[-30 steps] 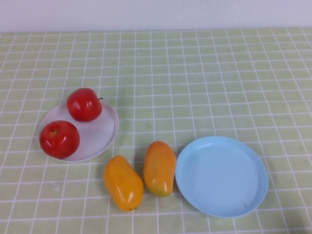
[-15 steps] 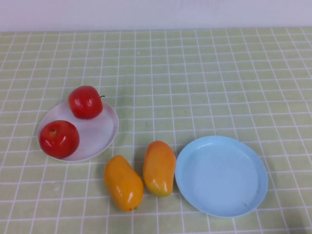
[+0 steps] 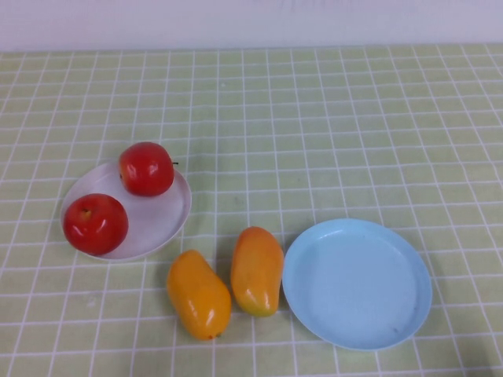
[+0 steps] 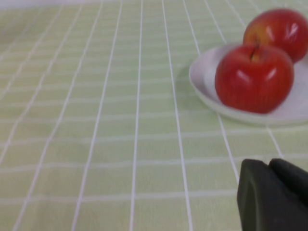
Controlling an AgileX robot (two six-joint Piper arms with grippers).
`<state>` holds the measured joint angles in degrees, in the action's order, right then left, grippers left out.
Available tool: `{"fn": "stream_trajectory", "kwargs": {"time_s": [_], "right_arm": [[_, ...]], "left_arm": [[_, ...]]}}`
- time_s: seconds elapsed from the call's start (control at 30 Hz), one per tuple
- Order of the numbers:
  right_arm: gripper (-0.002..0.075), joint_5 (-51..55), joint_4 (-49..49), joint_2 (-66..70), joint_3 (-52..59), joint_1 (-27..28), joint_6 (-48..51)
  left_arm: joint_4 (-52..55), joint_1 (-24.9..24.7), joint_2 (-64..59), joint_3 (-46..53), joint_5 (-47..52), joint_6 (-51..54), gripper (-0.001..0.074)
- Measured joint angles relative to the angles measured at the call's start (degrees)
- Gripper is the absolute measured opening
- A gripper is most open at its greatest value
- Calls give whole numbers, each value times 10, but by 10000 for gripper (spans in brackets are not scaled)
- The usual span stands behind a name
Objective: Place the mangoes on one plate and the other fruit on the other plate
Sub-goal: Put another type of fruit in the right plate
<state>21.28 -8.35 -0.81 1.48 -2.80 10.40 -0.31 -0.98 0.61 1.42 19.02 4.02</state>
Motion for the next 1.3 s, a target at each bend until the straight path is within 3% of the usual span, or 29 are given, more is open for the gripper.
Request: {"fn": "stream_trajectory", "kwargs": {"time_s": [1.13,1.2,1.3], "right_arm": [[-15,-5,0,0,0,0,0],[-15,-27,-24,0,0,0,0],[-15,-84,-139,0,1,0,0]], "left_arm": [[-11,1,0,0,24,-4,2],[-11,1,0,0,24,-4,2],[-11,1,0,0,24,-4,2]]}}
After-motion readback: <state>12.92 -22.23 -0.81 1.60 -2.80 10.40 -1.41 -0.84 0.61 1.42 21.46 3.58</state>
